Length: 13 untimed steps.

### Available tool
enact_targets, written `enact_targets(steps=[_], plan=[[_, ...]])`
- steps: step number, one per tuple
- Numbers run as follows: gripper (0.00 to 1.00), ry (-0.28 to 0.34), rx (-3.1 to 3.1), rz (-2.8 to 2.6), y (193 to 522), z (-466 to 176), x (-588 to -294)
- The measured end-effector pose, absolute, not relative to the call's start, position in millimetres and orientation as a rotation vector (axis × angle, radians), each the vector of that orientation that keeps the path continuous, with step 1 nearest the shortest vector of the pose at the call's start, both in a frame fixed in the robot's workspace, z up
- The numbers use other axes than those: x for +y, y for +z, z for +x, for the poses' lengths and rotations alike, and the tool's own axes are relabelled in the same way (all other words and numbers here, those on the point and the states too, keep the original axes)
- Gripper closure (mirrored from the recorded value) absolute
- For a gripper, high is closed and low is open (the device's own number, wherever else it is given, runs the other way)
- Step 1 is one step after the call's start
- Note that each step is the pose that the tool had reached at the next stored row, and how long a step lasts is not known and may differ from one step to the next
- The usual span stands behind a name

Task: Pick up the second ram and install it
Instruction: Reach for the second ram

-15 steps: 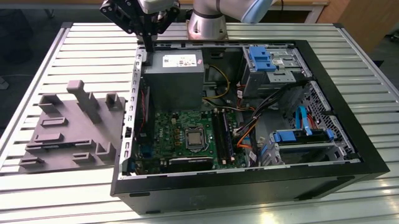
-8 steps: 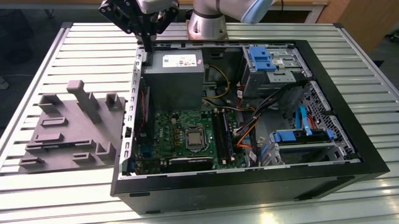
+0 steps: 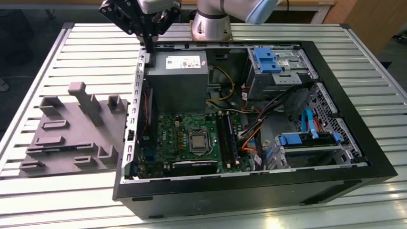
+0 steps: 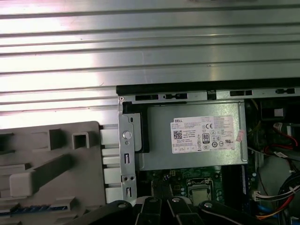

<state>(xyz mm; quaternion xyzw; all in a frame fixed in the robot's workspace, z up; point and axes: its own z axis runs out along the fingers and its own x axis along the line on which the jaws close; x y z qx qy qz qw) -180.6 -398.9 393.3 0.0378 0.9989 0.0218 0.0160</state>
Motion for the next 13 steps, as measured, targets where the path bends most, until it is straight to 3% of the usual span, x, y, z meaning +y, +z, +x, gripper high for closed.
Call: enact_targets(steps=[13], plan=[[0.89,0.068,3.106,0.118,393.3,-184.4,-398.9]])
